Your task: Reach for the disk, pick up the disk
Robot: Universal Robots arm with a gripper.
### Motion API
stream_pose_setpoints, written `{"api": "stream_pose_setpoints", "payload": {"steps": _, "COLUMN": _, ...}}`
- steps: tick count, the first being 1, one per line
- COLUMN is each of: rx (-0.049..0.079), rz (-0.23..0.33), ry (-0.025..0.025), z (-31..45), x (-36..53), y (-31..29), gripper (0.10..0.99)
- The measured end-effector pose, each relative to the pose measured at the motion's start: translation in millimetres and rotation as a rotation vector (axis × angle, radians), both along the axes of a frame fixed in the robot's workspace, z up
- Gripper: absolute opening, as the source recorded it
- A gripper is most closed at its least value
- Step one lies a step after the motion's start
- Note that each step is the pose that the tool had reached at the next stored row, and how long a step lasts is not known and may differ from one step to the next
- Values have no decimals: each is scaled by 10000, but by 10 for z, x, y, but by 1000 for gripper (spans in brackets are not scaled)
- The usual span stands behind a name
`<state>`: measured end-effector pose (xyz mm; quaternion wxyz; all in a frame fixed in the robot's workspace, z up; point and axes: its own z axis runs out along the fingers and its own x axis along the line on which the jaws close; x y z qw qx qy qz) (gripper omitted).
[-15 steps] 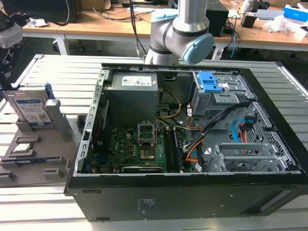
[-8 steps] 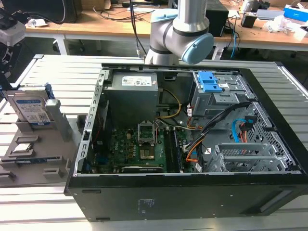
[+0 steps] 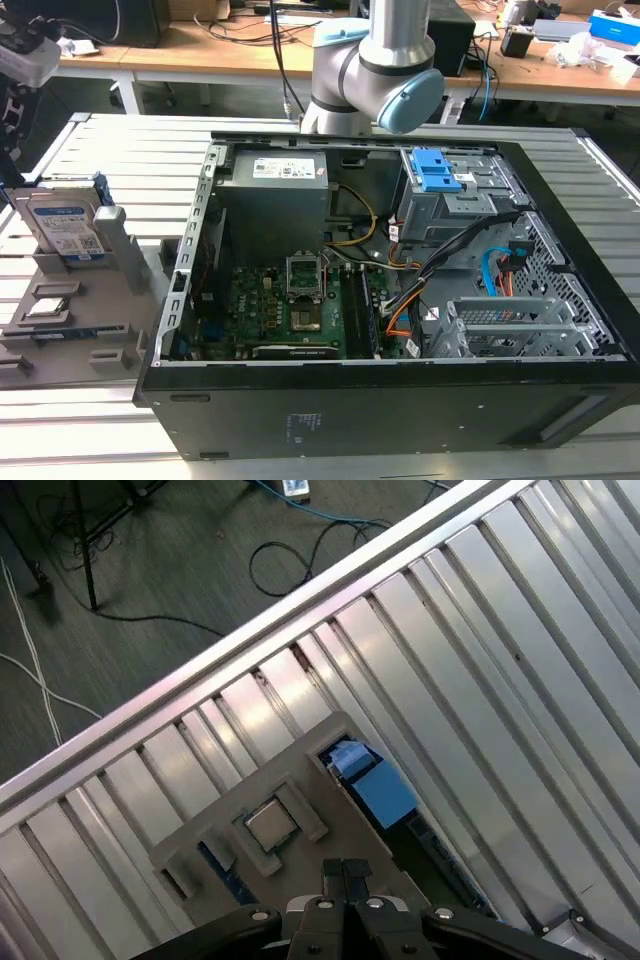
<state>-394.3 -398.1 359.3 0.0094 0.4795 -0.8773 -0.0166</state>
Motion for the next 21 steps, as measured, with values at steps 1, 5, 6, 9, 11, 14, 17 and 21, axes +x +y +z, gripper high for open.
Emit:
{"api": "stream_pose_setpoints", "payload": {"steps": 1, "rx": 0, "rz": 129, "ry": 0, "z": 0, "x": 0, "y": 0, "gripper": 106}}
{"api": "stream_pose_setpoints", "payload": {"steps": 5, "rx": 0, "rz": 692, "ry": -1, "z": 0, "x": 0, "y": 0, "gripper": 106}}
{"api": "stream_pose_setpoints", "payload": {"steps": 6, "rx": 0, "rz": 883, "ry": 0, "z": 0, "x": 0, "y": 0, "gripper": 106}}
{"api": "stream_pose_setpoints", "payload": {"steps": 9, "rx": 0, "rz": 1279, "ry": 0, "z": 0, "x": 0, "y": 0, "gripper": 106}}
{"api": "stream_pose_setpoints", "payload": {"steps": 11, "rx": 0, "rz": 1526, "ry": -1, "z": 0, "x": 0, "y": 0, "gripper": 106}}
{"api": "stream_pose_setpoints", "payload": {"steps": 14, "rx": 0, "rz": 1975, "ry": 0, "z": 0, "x": 0, "y": 0, "gripper": 106}}
{"api": "stream_pose_setpoints", "payload": {"steps": 17, "rx": 0, "rz": 2347, "ry": 0, "z": 0, "x": 0, "y": 0, "gripper": 106}}
{"api": "stream_pose_setpoints", "payload": {"steps": 21, "rx": 1, "rz": 3017, "ry": 0, "z": 0, "x": 0, "y": 0, "gripper": 106}}
